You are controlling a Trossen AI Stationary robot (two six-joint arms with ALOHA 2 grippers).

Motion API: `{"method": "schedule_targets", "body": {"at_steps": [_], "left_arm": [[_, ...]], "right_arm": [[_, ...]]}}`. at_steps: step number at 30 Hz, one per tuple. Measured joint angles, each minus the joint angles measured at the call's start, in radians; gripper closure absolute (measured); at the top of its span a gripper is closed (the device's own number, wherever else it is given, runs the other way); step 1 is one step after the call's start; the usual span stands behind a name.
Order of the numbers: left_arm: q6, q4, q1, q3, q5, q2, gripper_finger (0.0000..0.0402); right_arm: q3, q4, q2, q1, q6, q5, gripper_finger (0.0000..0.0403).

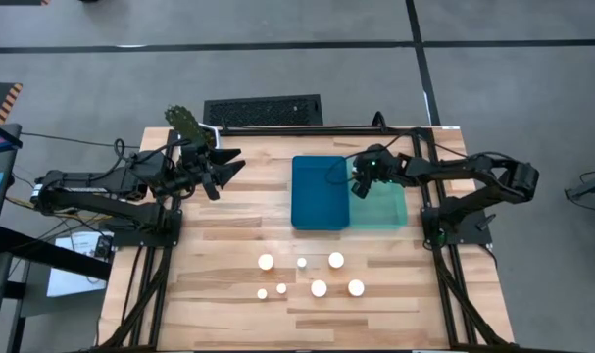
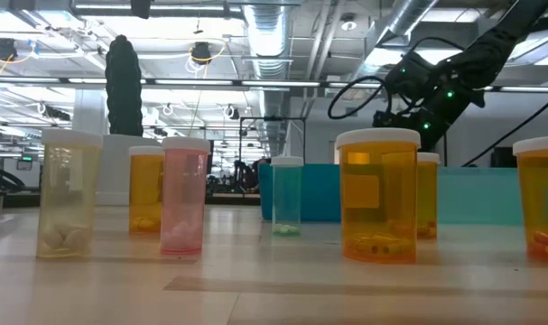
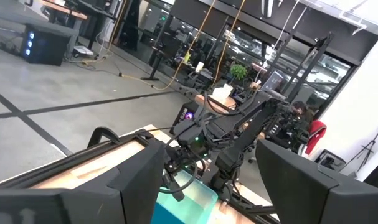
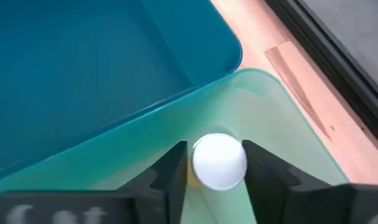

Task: Pick and place medicine bottles into bin by pill shape (circle, oval)
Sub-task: Put the small orange pill bottle into the green bin, then put the large orange pill bottle into the blue bin

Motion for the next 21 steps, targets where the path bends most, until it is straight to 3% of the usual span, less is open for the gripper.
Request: {"method": "schedule_targets", "body": {"at_steps": [8,15,21], "left_arm": [[0.0,0.0,0.0,0.0,0.0,0.0,0.0154],[0.0,0.0,0.0,0.0,0.0,0.0,0.0154],[0.013,0.0,0.0,0.0,0.001,0.0,0.0154]], "right_arm": [[0.0,0.0,-0.02,0.0,0.031,0.0,0.016],[0.002,-0.04,-0.176,-0.008,0.034,0.003,0.0159],[0.074,-0.243,-0.399,0.037,0.077,-0.018,0.0162]]}}
